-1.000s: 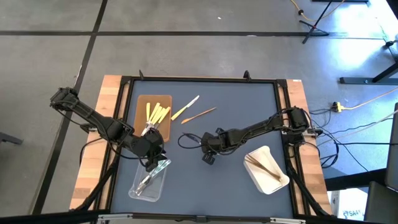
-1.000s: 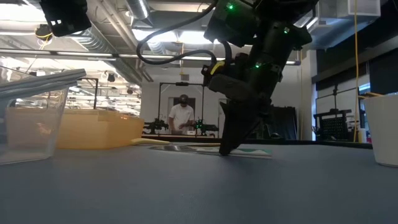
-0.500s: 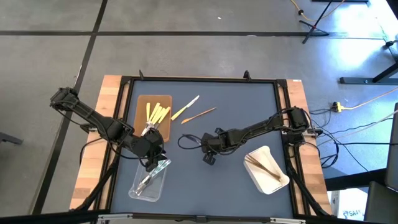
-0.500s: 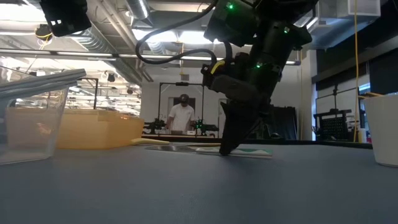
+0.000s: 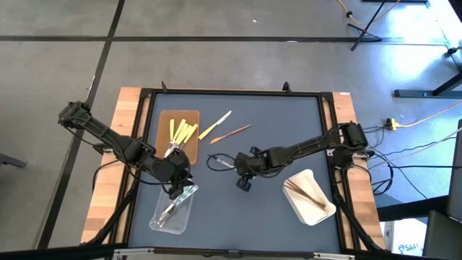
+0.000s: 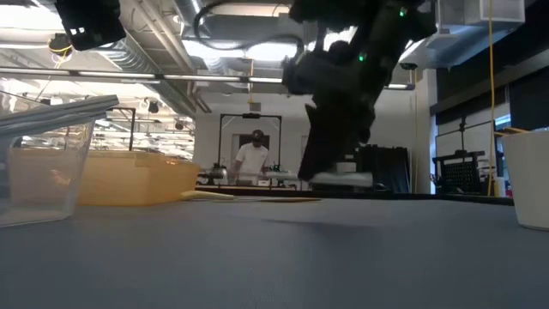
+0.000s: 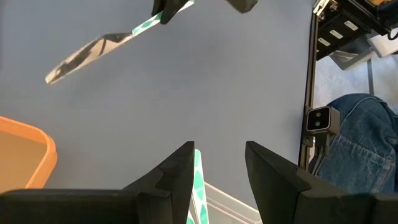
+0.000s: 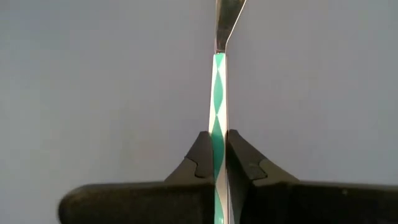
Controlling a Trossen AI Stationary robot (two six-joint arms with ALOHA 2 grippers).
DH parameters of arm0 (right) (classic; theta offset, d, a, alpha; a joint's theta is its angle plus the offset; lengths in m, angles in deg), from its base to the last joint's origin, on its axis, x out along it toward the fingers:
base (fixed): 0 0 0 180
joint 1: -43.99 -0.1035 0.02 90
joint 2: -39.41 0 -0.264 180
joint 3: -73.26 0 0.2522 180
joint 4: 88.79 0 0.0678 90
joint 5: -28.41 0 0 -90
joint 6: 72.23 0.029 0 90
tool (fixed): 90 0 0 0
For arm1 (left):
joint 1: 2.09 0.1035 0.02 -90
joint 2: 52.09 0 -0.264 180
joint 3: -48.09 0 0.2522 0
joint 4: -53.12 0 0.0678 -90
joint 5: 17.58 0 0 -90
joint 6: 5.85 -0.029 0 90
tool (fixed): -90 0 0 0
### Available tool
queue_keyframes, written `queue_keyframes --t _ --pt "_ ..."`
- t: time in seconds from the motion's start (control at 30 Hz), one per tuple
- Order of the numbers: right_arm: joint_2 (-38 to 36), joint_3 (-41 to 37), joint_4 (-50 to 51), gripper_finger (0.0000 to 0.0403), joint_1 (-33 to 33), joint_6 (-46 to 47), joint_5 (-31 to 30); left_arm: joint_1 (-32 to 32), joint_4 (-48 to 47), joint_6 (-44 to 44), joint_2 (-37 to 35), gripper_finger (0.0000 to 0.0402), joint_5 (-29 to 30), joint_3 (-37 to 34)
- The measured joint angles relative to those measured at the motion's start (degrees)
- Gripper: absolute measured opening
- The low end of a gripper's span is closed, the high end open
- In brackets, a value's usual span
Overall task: Sort silverware by color (type)
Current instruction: Put the green knife into the transparent bin
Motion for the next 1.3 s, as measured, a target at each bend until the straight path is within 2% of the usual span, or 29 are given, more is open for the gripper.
queue_keyframes --t 0.37,0.63,1.0,1.3 --pt "-5.69 0.02 -0.2 0.0001 0.0 -6.32 4.42 -0.01 0.03 0.02 0.0 0.0137 0.0 0.0" --pt "-5.75 0.04 -0.28 0.0001 0.0 -14.41 10.1 0.0 3.93 0.0 0.0 0.0137 0.0 -0.02" --pt "-6.46 0.09 -0.02 0.0001 -1.14 -22.38 10.18 0.48 10.79 0.15 0.0 0.0137 0.0 -0.02" --pt "-6.49 0.09 0.11 0.0001 -1.14 -27.6 10.16 5.05 14.66 2.01 0.0 0.0137 -1.3 -0.02"
